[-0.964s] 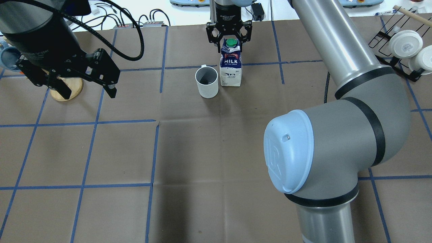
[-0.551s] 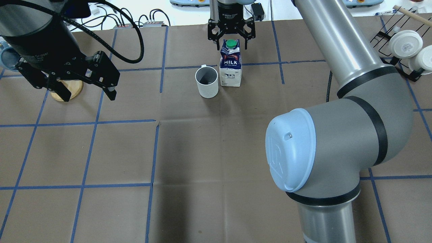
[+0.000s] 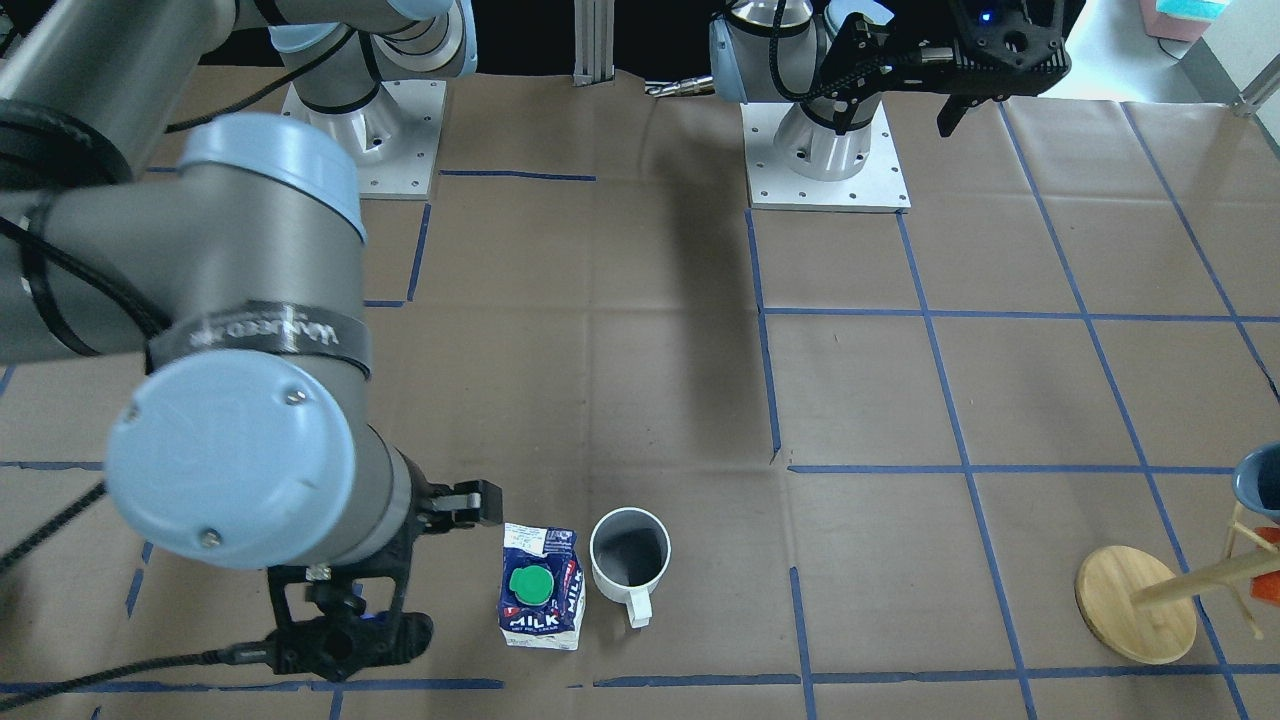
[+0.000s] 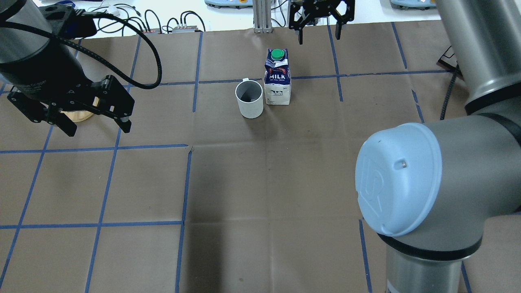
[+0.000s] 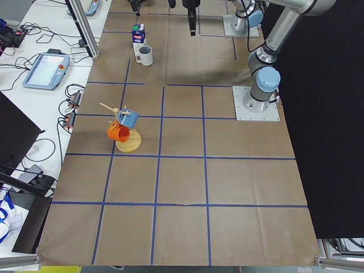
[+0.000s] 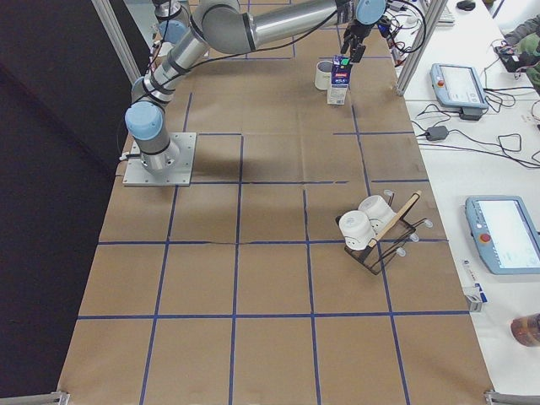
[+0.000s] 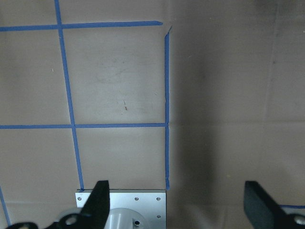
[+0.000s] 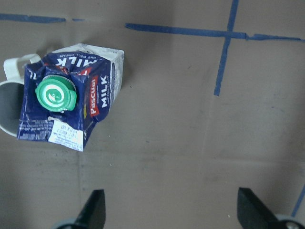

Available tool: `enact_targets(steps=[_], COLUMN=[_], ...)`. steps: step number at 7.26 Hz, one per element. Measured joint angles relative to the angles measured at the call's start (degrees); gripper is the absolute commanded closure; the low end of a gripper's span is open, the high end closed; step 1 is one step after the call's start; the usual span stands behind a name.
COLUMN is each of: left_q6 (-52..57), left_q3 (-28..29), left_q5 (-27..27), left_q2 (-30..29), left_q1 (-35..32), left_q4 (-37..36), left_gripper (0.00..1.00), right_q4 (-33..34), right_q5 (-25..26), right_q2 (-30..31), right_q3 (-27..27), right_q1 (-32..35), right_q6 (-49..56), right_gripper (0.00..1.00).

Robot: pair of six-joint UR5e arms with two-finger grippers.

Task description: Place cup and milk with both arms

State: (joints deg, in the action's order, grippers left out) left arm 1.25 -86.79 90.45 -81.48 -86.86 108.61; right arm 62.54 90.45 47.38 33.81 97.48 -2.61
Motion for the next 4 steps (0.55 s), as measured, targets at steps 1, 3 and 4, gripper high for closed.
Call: enact_targets(steps=[1,3,4], left_q6=[0.68,1.57,1.68], left_q3=[-0.41,-0.62,-0.65], left_q5=[-0.17,-0.47,-0.52], left_q2=[0.29,0.42,0.44], left_q1=[0.66,1.46,1.55], left_q4=[-0.04,-0.06,-0.07], left_gripper=[0.0,0.0,0.0], right_q4=[-2.78,-5.41,-5.69], right_q5=[0.04,0.03,0.07], right_q2=[1.64,3.58,4.98], right_q3=[0.53,2.46,4.8], right_q1=[-1.3,-3.45,-3.82], right_q6=[1.04,2.92,3.32], right_gripper=[0.08,0.1,0.12])
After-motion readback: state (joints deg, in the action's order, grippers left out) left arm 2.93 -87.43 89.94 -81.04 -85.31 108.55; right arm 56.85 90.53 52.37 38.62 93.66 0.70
